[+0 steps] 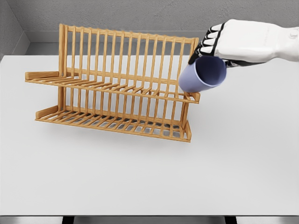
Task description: Right arm put cup on second shelf
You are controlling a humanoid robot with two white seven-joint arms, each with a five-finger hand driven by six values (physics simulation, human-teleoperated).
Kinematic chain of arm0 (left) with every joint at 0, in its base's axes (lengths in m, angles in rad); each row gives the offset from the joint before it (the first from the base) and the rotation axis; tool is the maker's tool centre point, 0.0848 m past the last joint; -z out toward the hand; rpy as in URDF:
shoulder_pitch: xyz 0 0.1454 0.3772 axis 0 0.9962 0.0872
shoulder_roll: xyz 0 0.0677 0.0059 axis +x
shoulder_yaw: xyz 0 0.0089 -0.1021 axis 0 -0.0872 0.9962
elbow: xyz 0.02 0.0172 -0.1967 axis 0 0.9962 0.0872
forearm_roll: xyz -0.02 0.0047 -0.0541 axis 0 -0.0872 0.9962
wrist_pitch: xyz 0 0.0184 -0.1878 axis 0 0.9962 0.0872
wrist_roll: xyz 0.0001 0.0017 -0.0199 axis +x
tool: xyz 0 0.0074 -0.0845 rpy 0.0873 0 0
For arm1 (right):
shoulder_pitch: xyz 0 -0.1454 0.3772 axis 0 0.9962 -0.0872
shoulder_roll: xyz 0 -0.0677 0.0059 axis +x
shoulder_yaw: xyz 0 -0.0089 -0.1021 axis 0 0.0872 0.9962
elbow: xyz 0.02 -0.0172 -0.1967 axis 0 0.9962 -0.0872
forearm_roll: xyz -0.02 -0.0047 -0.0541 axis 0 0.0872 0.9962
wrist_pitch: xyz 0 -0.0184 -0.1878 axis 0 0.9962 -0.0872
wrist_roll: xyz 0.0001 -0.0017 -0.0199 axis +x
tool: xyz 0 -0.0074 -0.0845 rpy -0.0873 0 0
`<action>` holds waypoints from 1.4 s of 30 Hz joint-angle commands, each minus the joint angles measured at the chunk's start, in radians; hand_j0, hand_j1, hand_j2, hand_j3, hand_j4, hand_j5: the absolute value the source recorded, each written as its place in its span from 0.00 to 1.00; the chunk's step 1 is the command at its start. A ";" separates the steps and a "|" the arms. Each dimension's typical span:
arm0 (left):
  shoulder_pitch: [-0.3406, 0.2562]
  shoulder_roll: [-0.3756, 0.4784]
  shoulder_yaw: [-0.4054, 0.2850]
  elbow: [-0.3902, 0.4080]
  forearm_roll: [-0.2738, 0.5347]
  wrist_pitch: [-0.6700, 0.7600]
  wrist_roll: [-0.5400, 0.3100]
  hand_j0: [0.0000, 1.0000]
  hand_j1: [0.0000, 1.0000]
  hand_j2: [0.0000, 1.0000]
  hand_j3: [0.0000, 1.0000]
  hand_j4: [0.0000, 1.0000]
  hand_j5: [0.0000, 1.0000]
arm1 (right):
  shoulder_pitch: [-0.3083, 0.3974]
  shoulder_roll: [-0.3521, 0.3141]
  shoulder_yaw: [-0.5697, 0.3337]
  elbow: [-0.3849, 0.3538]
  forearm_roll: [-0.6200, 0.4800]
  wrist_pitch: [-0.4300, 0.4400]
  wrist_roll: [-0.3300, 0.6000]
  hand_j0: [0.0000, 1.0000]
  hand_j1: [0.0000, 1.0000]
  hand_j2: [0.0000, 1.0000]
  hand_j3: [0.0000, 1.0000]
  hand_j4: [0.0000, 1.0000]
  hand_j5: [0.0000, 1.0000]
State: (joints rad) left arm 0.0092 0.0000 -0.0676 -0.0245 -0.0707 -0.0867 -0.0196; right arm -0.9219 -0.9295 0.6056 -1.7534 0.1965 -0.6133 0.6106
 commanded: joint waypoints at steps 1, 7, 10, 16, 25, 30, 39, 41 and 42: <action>0.000 0.000 0.000 0.000 0.000 -0.001 0.000 1.00 1.00 1.00 1.00 1.00 1.00 | 0.000 0.006 0.020 0.000 -0.005 0.002 0.000 0.62 0.62 0.62 0.62 0.62 0.62; 0.000 0.000 0.000 0.000 0.000 0.001 0.000 1.00 1.00 1.00 1.00 1.00 1.00 | -0.029 0.037 0.088 0.000 -0.005 0.002 0.000 0.62 0.62 0.62 0.62 0.62 0.62; 0.000 0.000 0.000 0.001 0.000 0.001 0.000 1.00 1.00 1.00 1.00 1.00 1.00 | -0.048 0.057 0.120 0.002 -0.005 0.018 0.000 0.63 0.63 0.63 0.63 0.63 0.63; 0.000 0.000 0.000 0.000 0.000 0.001 0.000 1.00 1.00 1.00 1.00 1.00 1.00 | -0.064 0.077 0.149 0.002 -0.003 0.061 0.000 0.64 0.64 0.64 0.64 0.64 0.64; 0.000 0.000 0.000 0.000 0.000 -0.001 0.001 1.00 1.00 1.00 1.00 1.00 1.00 | -0.094 0.077 0.131 0.000 -0.002 0.107 0.000 1.00 1.00 1.00 1.00 1.00 1.00; 0.000 0.000 0.000 0.000 0.000 0.001 0.000 1.00 1.00 1.00 1.00 1.00 1.00 | -0.083 0.003 -0.076 0.000 -0.005 0.057 0.000 1.00 1.00 1.00 1.00 1.00 1.00; 0.000 0.000 0.000 0.000 0.000 -0.001 0.000 1.00 1.00 1.00 1.00 1.00 1.00 | 0.492 0.052 -0.575 0.000 -0.005 0.002 0.000 1.00 1.00 1.00 1.00 1.00 1.00; 0.000 0.000 0.000 0.000 0.000 -0.001 0.000 1.00 1.00 1.00 1.00 1.00 1.00 | 0.523 0.072 -0.575 0.000 -0.005 0.002 0.000 1.00 1.00 1.00 1.00 1.00 1.00; 0.000 0.000 0.000 0.001 0.000 0.001 0.000 1.00 1.00 1.00 1.00 1.00 1.00 | 0.529 0.072 -0.573 0.000 -0.005 0.002 0.000 1.00 1.00 1.00 1.00 1.00 1.00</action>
State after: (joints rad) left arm 0.0092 0.0000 -0.0675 -0.0244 -0.0707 -0.0865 -0.0194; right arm -0.3927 -0.8718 0.0552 -1.7532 0.1982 -0.6125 0.6115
